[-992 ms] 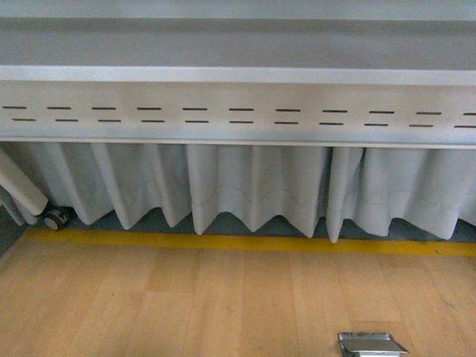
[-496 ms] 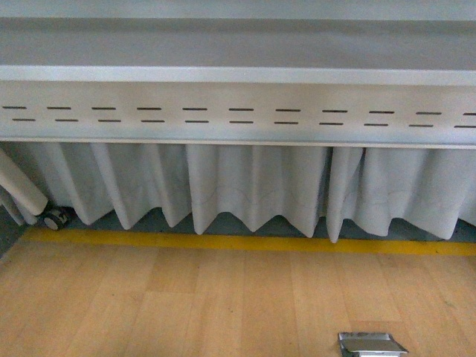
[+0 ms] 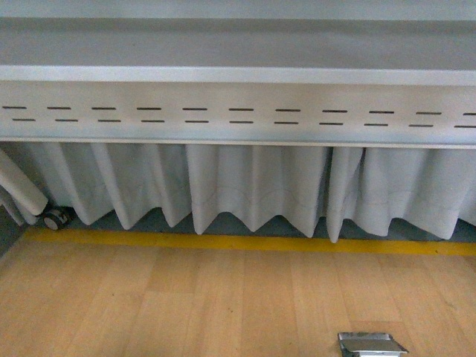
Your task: Open oven
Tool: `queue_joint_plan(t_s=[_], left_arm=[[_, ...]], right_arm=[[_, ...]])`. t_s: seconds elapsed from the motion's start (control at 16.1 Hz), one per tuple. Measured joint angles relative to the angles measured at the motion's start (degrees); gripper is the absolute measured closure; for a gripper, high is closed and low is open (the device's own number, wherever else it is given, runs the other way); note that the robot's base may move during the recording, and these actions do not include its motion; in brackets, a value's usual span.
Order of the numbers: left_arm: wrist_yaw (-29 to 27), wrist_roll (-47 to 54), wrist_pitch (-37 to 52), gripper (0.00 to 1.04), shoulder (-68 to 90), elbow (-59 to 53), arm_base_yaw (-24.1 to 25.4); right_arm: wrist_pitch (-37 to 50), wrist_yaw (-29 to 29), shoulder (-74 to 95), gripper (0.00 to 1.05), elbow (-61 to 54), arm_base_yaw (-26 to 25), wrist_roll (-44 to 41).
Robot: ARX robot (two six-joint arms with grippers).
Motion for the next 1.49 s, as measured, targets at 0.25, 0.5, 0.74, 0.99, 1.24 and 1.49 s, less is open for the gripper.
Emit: queue_joint_plan(t_s=[0.25,0.5,0.74,0.99,1.24,1.49], left_arm=[[0.0,0.0,0.0,0.07,0.0,0.0,0.0],[0.0,0.0,0.0,0.07,0.0,0.0,0.0],[0.0,0.0,0.0,0.07,0.0,0.0,0.0],[0.0,0.0,0.0,0.07,0.0,0.0,0.0],[0.0,0.0,0.0,0.07,0.0,0.0,0.0],[0.0,0.0,0.0,0.07,0.0,0.0,0.0]], right_arm=[[0.0,0.0,0.0,0.06,0.0,0.0,0.0],[0.0,0.0,0.0,0.06,0.0,0.0,0.0],[0.0,0.0,0.0,0.06,0.0,0.0,0.0],[0.0,0.0,0.0,0.06,0.0,0.0,0.0],[0.0,0.0,0.0,0.06,0.0,0.0,0.0],[0.0,0.0,0.0,0.06,0.0,0.0,0.0]])
